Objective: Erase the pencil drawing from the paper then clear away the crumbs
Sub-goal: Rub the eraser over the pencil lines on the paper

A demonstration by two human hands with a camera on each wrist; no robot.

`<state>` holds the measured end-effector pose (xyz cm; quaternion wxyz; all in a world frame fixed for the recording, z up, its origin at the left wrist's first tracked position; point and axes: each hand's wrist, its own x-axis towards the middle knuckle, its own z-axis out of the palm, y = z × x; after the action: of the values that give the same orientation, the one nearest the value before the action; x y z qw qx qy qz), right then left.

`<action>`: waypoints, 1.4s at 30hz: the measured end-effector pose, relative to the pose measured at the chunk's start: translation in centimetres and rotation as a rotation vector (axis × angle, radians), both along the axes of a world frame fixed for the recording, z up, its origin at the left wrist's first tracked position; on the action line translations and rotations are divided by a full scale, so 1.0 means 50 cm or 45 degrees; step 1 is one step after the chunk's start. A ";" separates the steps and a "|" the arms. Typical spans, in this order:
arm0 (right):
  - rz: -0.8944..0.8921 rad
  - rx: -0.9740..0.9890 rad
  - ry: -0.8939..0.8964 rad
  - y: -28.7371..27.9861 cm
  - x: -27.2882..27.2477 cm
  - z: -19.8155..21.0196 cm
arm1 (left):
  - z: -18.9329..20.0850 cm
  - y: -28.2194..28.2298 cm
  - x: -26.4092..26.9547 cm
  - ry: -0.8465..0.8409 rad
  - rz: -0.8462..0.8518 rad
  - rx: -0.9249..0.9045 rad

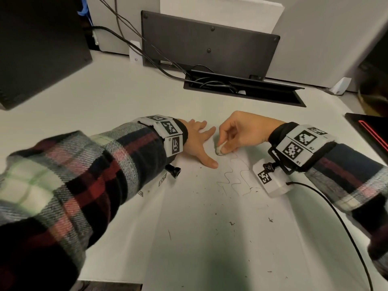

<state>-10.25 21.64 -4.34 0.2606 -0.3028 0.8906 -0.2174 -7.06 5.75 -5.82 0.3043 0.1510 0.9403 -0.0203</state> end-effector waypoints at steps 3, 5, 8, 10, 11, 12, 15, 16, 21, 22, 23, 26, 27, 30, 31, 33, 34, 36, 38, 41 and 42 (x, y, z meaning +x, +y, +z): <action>-0.024 0.101 0.382 -0.007 -0.017 -0.004 | 0.004 0.002 0.001 0.007 0.002 -0.006; -0.044 0.094 0.381 -0.006 -0.019 -0.003 | 0.005 0.003 0.001 0.002 0.012 -0.005; 0.002 0.039 0.118 -0.004 -0.002 -0.001 | 0.006 0.004 0.000 -0.008 0.018 -0.018; -0.001 0.040 0.159 -0.005 -0.011 -0.004 | 0.007 0.005 0.001 -0.005 0.011 -0.030; -0.009 0.056 0.244 -0.007 -0.018 -0.004 | 0.008 0.006 0.001 -0.002 0.008 -0.031; -0.017 0.076 0.327 -0.010 -0.023 -0.004 | 0.009 0.006 0.001 0.001 0.007 -0.030; -0.012 0.062 0.211 -0.007 -0.013 -0.002 | 0.007 0.006 0.000 -0.004 0.014 -0.025; 0.015 0.046 0.120 -0.005 -0.002 -0.001 | 0.007 0.005 -0.001 -0.007 0.017 -0.028; 0.044 0.107 0.350 -0.009 -0.019 -0.004 | 0.009 0.009 0.001 0.004 0.005 -0.038; 0.032 0.121 0.382 -0.011 -0.022 -0.003 | 0.009 0.009 0.001 0.006 0.006 -0.037; 0.023 0.123 0.362 -0.010 -0.020 -0.002 | 0.009 0.008 0.001 0.009 0.009 -0.035; 0.042 0.107 0.114 0.007 0.007 0.001 | 0.008 0.007 0.001 0.018 0.002 -0.045; 0.054 0.095 0.052 0.011 0.013 0.000 | 0.008 0.007 0.001 0.021 -0.003 -0.050; 0.072 0.087 0.197 0.006 -0.001 -0.002 | 0.010 0.009 0.002 0.030 -0.019 -0.064; 0.065 0.098 0.289 0.001 -0.010 -0.001 | 0.010 0.009 0.001 0.037 -0.023 -0.069; 0.036 0.114 0.352 -0.005 -0.017 -0.001 | 0.010 0.009 0.002 0.040 -0.021 -0.066; 0.028 0.118 0.334 -0.003 -0.015 0.000 | 0.010 0.008 0.002 0.039 -0.017 -0.064; 0.027 0.114 0.207 0.011 0.000 0.001 | 0.009 0.008 0.001 0.034 -0.015 -0.064; 0.057 0.089 0.064 0.022 0.017 0.003 | 0.010 0.009 0.000 0.037 -0.014 -0.076; 0.089 0.092 0.163 0.011 0.008 0.003 | 0.011 0.011 0.000 0.035 -0.025 -0.092; 0.088 0.105 0.248 0.003 0.000 0.002 | 0.012 0.011 0.000 0.036 -0.027 -0.095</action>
<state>-10.26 21.80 -4.22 0.1922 -0.3421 0.9089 -0.1409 -7.06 6.32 -5.24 0.2960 0.1492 0.9415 -0.0606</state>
